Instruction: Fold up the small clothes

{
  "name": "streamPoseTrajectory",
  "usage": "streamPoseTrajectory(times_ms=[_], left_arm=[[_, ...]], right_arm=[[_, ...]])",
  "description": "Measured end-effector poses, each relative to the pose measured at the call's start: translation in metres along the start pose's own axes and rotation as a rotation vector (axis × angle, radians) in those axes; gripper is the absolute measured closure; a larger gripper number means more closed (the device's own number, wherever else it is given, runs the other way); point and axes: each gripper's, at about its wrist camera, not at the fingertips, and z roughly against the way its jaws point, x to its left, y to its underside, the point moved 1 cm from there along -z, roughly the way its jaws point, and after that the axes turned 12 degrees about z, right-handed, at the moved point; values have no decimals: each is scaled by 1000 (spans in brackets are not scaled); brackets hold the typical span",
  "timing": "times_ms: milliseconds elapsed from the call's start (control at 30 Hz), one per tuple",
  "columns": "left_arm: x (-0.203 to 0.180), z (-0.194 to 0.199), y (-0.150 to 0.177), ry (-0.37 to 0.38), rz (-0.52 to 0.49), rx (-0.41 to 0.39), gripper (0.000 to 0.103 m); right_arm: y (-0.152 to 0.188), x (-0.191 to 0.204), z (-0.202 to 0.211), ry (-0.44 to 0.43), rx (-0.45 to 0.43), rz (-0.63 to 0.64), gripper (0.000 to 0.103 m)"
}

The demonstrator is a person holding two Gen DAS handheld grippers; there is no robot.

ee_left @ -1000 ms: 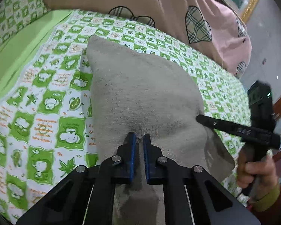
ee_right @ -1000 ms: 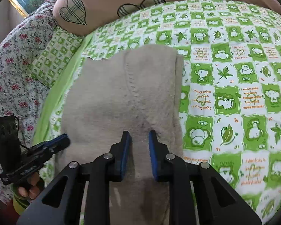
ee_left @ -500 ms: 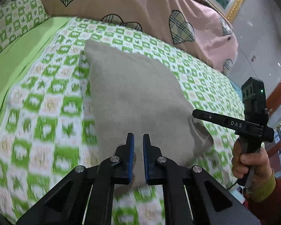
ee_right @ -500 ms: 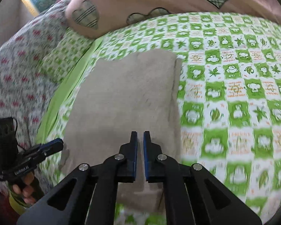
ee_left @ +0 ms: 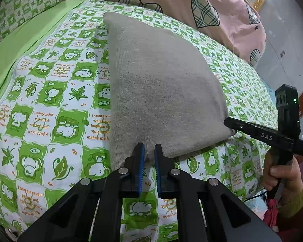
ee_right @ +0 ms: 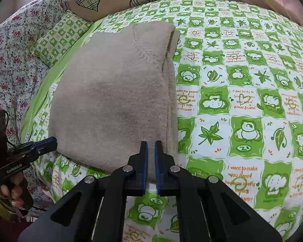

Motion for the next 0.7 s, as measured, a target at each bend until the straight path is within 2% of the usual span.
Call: streamPoseTrajectory(times_ms=[200, 233, 267, 333, 400, 467, 567, 700], left_arm=[[3, 6, 7, 1, 4, 19, 92], [3, 9, 9, -2, 2, 19, 92], [2, 13, 12, -4, 0, 18, 90], [1, 19, 15, -13, -6, 8, 81], [-2, 26, 18, -34, -11, -7, 66], [-3, 31, 18, -52, -7, -20, 55], [-4, 38, 17, -59, -8, -38, 52], [-9, 49, 23, -117, -51, -72, 38]], right_arm=[[11, -3, 12, 14, 4, -32, 95], [13, -5, 15, 30, 4, -37, 94], [15, -7, 19, 44, 3, -41, 87], [19, -9, 31, 41, -15, -59, 80], [23, -7, 42, 44, -30, -59, 77], [25, -5, 48, 50, -37, -57, 66], [29, -1, 55, 44, -48, -57, 60], [34, 8, 60, 26, -54, -55, 56]])
